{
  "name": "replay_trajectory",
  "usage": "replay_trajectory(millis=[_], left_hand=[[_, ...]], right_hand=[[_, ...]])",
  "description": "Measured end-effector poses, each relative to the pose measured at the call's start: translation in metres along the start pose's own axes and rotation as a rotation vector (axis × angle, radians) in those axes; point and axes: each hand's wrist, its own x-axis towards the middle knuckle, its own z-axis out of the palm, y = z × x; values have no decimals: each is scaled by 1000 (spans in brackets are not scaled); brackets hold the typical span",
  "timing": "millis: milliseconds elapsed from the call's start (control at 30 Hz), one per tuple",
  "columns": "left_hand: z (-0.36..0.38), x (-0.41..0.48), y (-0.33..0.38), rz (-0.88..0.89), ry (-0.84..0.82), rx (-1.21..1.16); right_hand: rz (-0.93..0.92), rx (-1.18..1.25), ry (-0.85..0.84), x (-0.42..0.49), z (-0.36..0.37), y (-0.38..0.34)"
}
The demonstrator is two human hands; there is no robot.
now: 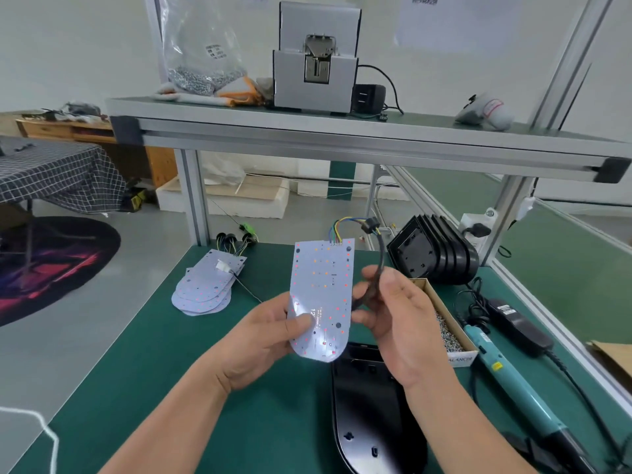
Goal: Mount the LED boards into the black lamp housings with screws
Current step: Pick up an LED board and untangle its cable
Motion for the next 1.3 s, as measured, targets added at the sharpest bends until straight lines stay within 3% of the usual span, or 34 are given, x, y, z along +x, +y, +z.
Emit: replay_trajectory(millis=[67,133,233,300,367,467,533,700,900,1067,1200,1300], left_hand=[[2,0,3,33,25,-144],[4,1,6,58,29,-271],[8,1,12,133,-56,-398],[14,1,16,157,-169,-549],[21,0,20,168,-281,-711],[26,-2,25,185,-319,-838],[24,-3,28,179,-283,-913],[15,-4,29,160,-136,-998],[13,6,15,124,141,-783],[23,16,-2,-30,279,-649],[27,18,-14,-95,386,-339],[32,18,-20,-149,387,-101]], right_hand=[[30,-51,19,4,-6,3],[44,-321,-4,8,-12,11],[27,-991,-256,13,-16,26],[-28,-1292,-479,19,-10,33],[-115,-1317,-646,25,-1,39],[-159,-1307,-704,33,9,46],[-152,-1382,-603,39,6,48],[-116,-1505,-171,46,-25,27],[-249,-995,157,20,-45,-10],[-379,-797,288,-11,-51,-30],[-340,-686,311,-29,-59,-32],[-321,-762,276,-39,-63,-26]])
